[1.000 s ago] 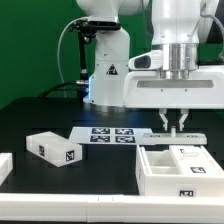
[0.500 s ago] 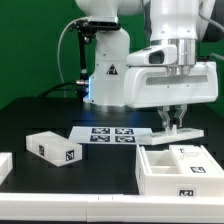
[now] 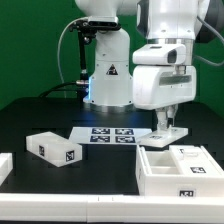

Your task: Assemble cabinet

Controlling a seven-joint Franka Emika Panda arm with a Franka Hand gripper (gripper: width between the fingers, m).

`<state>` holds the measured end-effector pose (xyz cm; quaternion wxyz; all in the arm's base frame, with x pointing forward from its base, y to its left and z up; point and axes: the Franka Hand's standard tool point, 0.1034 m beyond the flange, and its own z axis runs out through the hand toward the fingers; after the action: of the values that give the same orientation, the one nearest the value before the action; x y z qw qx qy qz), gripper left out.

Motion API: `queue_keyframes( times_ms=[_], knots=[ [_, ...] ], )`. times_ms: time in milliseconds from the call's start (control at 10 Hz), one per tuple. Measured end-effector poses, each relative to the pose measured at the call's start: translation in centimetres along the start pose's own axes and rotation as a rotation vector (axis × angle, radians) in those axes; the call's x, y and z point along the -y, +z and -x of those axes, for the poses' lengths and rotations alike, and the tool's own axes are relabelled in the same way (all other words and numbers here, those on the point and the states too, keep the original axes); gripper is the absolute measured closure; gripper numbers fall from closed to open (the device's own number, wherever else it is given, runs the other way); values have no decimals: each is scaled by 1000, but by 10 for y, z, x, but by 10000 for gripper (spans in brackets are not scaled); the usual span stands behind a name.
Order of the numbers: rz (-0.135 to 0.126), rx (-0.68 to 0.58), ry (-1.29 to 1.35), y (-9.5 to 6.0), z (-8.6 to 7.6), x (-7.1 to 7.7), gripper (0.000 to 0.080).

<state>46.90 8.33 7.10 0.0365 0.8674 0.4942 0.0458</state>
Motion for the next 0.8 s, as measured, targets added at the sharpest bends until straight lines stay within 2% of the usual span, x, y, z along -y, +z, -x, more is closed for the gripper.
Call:
queue_keyframes(
  times_ms=[400,500,800],
  knots=[
    [9,27,-242,2,6,-3,735],
    [4,47,-425,2,11,-4,735],
    [-8,75,-610,3,23,-9,735]
  ],
)
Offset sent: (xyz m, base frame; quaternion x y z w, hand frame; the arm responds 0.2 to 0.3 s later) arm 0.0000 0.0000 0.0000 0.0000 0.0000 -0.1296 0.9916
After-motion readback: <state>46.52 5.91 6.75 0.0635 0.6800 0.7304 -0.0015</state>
